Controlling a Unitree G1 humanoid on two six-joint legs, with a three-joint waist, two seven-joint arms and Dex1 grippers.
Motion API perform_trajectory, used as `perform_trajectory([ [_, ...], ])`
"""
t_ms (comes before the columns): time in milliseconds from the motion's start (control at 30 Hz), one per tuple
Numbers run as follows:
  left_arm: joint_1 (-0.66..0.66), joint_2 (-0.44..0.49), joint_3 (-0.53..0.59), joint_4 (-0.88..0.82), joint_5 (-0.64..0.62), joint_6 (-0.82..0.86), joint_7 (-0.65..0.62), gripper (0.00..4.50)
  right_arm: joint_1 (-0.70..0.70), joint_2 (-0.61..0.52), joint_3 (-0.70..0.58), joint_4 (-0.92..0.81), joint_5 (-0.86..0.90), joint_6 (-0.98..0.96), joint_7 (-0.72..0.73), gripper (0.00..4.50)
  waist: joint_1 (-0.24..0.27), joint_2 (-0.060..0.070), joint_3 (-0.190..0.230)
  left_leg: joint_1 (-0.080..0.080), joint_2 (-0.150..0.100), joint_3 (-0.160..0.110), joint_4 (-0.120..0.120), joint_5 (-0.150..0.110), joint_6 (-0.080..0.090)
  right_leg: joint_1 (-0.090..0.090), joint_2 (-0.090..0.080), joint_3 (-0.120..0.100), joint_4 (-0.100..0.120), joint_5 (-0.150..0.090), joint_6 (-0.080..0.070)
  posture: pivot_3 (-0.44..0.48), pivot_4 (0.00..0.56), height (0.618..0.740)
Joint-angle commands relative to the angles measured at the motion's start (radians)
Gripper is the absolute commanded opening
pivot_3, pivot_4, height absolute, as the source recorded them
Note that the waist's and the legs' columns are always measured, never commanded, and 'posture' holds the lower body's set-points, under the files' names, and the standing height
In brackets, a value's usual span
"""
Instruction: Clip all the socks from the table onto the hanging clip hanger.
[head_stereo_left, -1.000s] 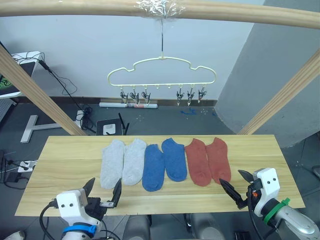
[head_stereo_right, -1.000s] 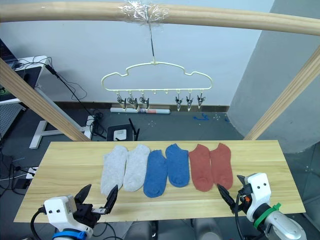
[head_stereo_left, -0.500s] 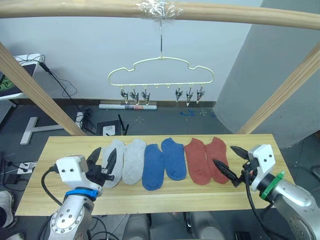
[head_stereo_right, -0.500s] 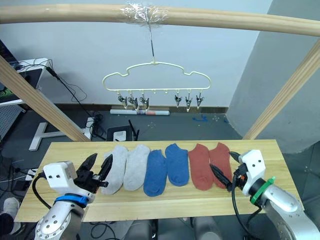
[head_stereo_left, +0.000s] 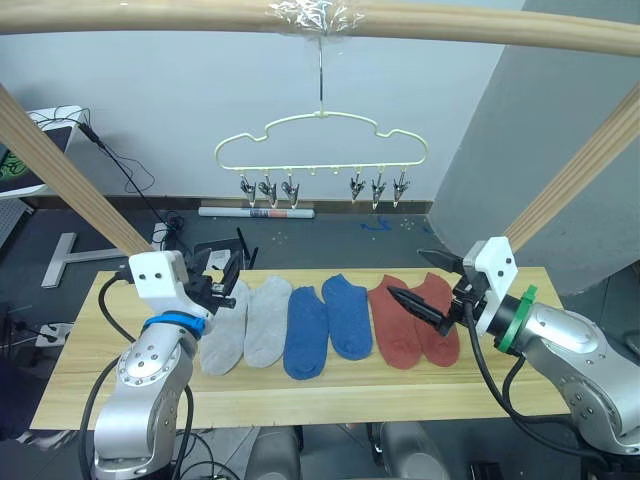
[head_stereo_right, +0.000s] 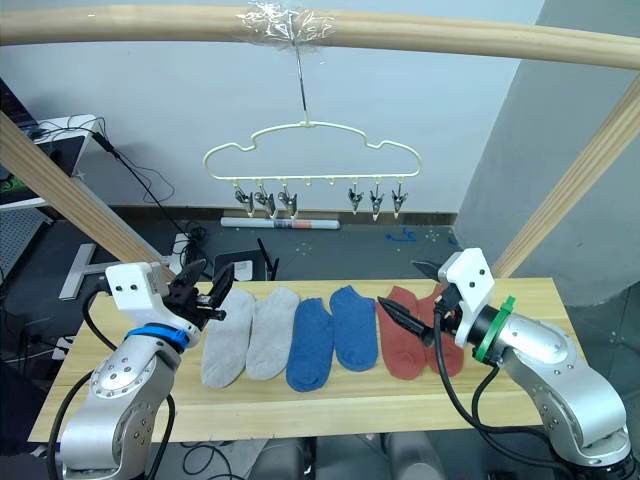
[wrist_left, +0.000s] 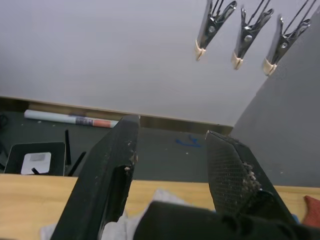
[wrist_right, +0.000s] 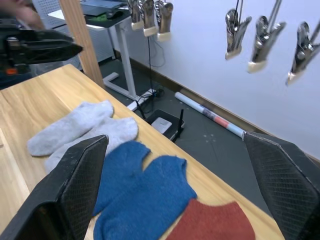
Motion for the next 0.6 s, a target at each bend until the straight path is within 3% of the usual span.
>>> perform_trajectory([
  [33,-0.035,0.005,0.01,0.008,-0.005,-0.005,-0.002,2.39,-0.033,0.005,0.002,-0.034,0.027,0.011,-0.009,4.5,0.0,0.0,0.003,0.0,0.0,0.0,0.0,0.0,0.0,0.0,0.0,0.0,-0.001,0.0,0.0,-0.151,0.303,0.74],
  [600,-0.215,-0.009,-0.06,0.145,0.055,-0.101,0.003,2.39,-0.133,-0.001,0.045,-0.099,0.078,0.07,-0.028,4.5,0.001,-0.001,0.035,-0.009,0.0,-0.002,0.0,0.0,0.0,-0.007,0.0,-0.002,-0.002,0.001,-0.001,-0.151,0.332,0.74],
])
